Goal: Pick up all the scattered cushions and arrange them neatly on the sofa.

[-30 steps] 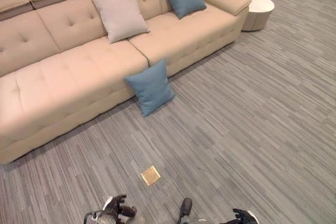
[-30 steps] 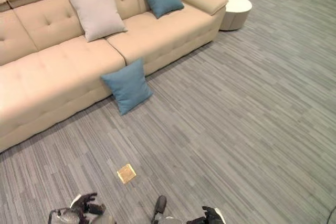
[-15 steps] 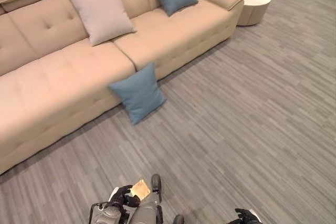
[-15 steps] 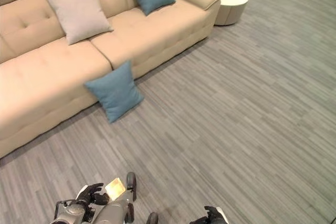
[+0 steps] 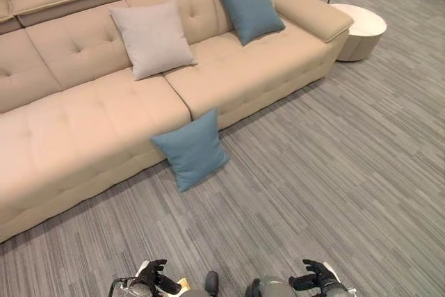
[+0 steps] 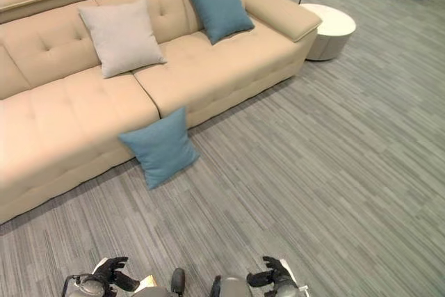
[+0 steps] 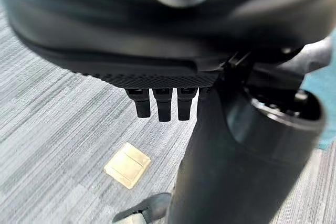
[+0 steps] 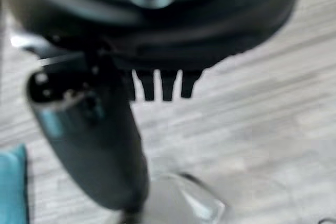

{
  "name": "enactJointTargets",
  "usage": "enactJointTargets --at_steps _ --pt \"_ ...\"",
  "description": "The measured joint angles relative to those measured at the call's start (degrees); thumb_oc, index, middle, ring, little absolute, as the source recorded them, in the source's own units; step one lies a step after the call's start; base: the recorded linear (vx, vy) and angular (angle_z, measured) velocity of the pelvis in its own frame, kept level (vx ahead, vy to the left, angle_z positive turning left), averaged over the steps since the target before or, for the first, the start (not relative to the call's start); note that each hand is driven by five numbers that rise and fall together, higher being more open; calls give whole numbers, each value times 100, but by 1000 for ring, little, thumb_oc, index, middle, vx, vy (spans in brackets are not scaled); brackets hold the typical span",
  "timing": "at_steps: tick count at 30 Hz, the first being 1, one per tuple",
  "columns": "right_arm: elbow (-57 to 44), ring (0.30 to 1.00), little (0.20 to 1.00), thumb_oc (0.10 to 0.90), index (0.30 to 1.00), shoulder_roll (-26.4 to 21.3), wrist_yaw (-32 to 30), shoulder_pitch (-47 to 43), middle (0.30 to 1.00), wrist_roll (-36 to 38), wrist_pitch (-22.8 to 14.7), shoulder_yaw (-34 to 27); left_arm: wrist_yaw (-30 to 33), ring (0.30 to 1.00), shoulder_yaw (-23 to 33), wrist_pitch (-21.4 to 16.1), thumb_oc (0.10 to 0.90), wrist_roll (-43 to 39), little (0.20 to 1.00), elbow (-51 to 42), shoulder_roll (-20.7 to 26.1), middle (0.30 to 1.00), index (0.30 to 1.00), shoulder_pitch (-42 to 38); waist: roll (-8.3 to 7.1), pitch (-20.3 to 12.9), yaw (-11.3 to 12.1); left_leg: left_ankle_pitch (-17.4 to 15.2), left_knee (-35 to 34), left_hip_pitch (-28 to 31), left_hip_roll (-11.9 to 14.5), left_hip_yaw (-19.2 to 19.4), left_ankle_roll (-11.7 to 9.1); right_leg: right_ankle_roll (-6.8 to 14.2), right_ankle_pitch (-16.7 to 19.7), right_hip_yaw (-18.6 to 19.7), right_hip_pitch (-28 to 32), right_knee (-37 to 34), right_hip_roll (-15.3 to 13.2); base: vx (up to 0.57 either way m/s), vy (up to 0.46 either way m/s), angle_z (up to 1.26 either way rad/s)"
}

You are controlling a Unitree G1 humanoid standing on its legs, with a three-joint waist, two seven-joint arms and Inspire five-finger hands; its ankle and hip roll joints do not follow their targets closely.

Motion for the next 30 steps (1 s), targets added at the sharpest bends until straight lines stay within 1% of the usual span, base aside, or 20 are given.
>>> enactJointTargets --at_steps 2,3,4,5,7,9,10,11,12,13,14,15,16,17,18,19,23,25,27,30 --pt "57 900 900 800 900 57 16 -59 900 -4 32 75 2 900 11 2 800 2 900 218 -27 900 900 9 -82 -5 -133 -312 26 189 95 -400 -101 109 790 607 -78 -1334 134 496 -120 61" --pt "66 900 900 800 900 93 18 -2 900 -10 64 91 4 900 4 -5 800 7 900 279 -16 900 900 21 -123 -26 -214 -379 2 256 126 -542 -178 136 985 694 -87 -1611 125 505 -149 93" --pt "109 900 900 800 900 162 16 96 900 -16 117 93 5 900 6 -5 800 7 900 323 47 900 900 87 -249 -46 -291 -462 -3 361 128 -682 -428 148 1083 760 -16 -1693 20 371 -132 85" --pt "143 900 900 800 900 167 19 239 900 -21 144 89 10 900 14 -22 800 10 900 313 -2 900 900 171 -156 -96 -283 -632 -118 611 334 -794 -655 7 1422 617 -10 -1361 156 371 -132 70" --pt "189 900 900 800 900 175 16 339 900 -21 159 91 9 900 21 -18 800 10 900 322 -66 900 900 230 -39 -210 -305 -761 -49 678 563 -784 -804 -13 1431 501 34 -1262 326 297 -146 41" --pt "245 900 900 800 900 134 26 315 900 -16 164 74 -18 900 32 -43 800 7 900 301 -217 900 900 227 63 -254 -320 -595 782 550 513 -650 -1024 -127 1425 367 431 -1388 545 254 -254 63" --pt "241 900 900 800 900 148 27 335 900 -10 164 44 -19 900 35 -44 800 8 900 294 -223 900 900 162 30 -250 -366 -544 1086 429 513 -627 -1131 -161 1420 220 615 -1541 534 2 -142 96" --pt "261 900 900 800 900 194 27 326 900 3 161 -22 -10 900 54 -100 800 -8 900 155 -205 900 900 99 -152 -219 -351 -365 1947 -35 439 -443 -1454 -271 1397 9 762 -1698 458 44 -152 99" --pt "308 900 900 800 900 214 21 352 900 25 136 -26 -14 900 68 -154 800 -35 900 16 -156 900 900 -33 -318 -170 -347 -278 2864 -610 392 -191 -1611 -450 1362 -120 773 -1766 349 173 -194 70" --pt "319 900 900 800 900 167 9 246 900 34 133 -13 -6 900 69 -236 800 -127 900 -147 -102 900 900 -97 -397 -163 -157 -215 3597 -1188 445 110 -1586 -845 1457 -121 812 -1769 416 178 -194 27" --pt "313 900 900 800 900 117 4 210 900 40 105 -2 2 900 69 -263 800 -133 900 -166 -114 900 900 -116 -341 -177 -111 -287 3678 -1311 535 260 -1465 -865 1448 -149 844 -1798 519 309 -167 17" --pt "306 900 900 800 900 97 -12 176 900 64 29 135 11 900 173 -249 800 -209 900 -136 -143 900 900 -193 -375 -169 -161 41 3512 -1543 697 841 -1288 -914 1403 -516 1109 -2143 545 288 -68 31" --pt "296 900 900 800 900 121 -1 161 900 74 29 172 6 900 173 -241 800 -227 900 -80 -151 900 900 -259 -435 -146 -193 64 3381 -1604 692 1143 -1257 -882 1383 -607 1254 -2340 517 289 -68 51" --pt "329 900 900 800 900 141 -1 136 900 96 53 193 10 900 171 -252 800 -226 900 -85 -171 900 900 -247 -428 -117 -211 91 2916 -1598 688 1253 -1226 -697 1274 -650 1384 -2371 565 214 -22 48" --pt "336 900 900 800 900 88 5 135 900 108 55 197 9 900 167 -262 800 -225 900 -79 -278 900 900 -264 -181 -128 -248 97 2285 -1621 926 1271 -1252 -801 1009 -659 1229 -1848 769 353 35 84" --pt "312 900 900 800 900 49 5 201 900 130 80 173 -11 900 115 -249 800 -222 900 -82 -377 900 900 -319 -26 -58 -336 188 1675 -1806 1103 1225 -1363 -1412 655 -697 1213 -1327 839 473 41 90" --pt "520 900 900 800 900 193 9 341 900 151 149 123 -74 900 171 -256 800 -245 900 -151 -323 900 900 -220 -185 -128 -234 479 53 -1711 642 1687 -1510 -1097 804 -838 1687 -2010 872 275 58 69" --pt "539 900 900 800 900 194 7 328 900 150 166 89 -79 900 246 -262 800 -243 900 -192 -327 900 900 -115 -114 -156 -84 625 28 -1552 695 1968 -1336 -1050 809 -802 1990 -2236 1053 360 122 -18" --pt "513 900 900 800 900 202 9 241 900 150 106 98 -95 900 403 -258 800 -232 900 -169 -326 900 900 -47 -115 -186 -52 639 156 -1371 623 1913 -1216 -970 697 -706 2266 -2406 1161 293 116 -29" --pt "500 900 900 800 900 184 4 245 900 122 87 99 -101 900 434 -237 800 -222 900 2 -312 900 900 17 -234 -429 -86 583 344 -1227 377 1887 -891 -979 613 -699 2351 -2355 1177 241 127 -3"
